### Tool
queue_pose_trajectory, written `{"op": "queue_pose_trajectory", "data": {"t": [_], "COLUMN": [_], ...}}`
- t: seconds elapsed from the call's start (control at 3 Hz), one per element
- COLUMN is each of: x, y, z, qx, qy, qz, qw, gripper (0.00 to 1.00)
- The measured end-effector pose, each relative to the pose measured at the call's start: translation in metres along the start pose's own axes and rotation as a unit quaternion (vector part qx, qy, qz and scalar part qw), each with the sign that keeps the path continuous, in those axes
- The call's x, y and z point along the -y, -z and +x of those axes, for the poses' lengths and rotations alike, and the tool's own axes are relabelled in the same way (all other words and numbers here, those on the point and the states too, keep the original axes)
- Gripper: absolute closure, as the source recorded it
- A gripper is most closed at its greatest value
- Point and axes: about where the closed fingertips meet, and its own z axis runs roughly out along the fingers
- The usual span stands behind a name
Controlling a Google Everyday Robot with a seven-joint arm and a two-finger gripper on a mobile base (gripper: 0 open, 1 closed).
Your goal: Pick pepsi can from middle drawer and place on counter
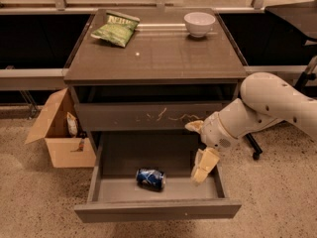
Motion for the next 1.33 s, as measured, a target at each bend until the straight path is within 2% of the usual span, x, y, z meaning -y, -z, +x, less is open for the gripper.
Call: {"op": "queue_pose_trajectory", "data": {"t": [0.33, 0.67, 1.0, 1.33], "x": [0.006, 0.028, 0.065, 0.065], "y": [-0.009, -0.042, -0.111, -0.112], "z": [-0.001, 0.009, 0.026, 0.026], "qx": [0.003, 0.003, 0.008, 0.007], "qy": [0.011, 0.028, 0.037, 0.037], "qz": [-0.006, -0.008, -0.020, -0.020], "qw": [0.9999, 0.9996, 0.9991, 0.9991], "gripper": [0.00, 0.00, 0.00, 0.00]}}
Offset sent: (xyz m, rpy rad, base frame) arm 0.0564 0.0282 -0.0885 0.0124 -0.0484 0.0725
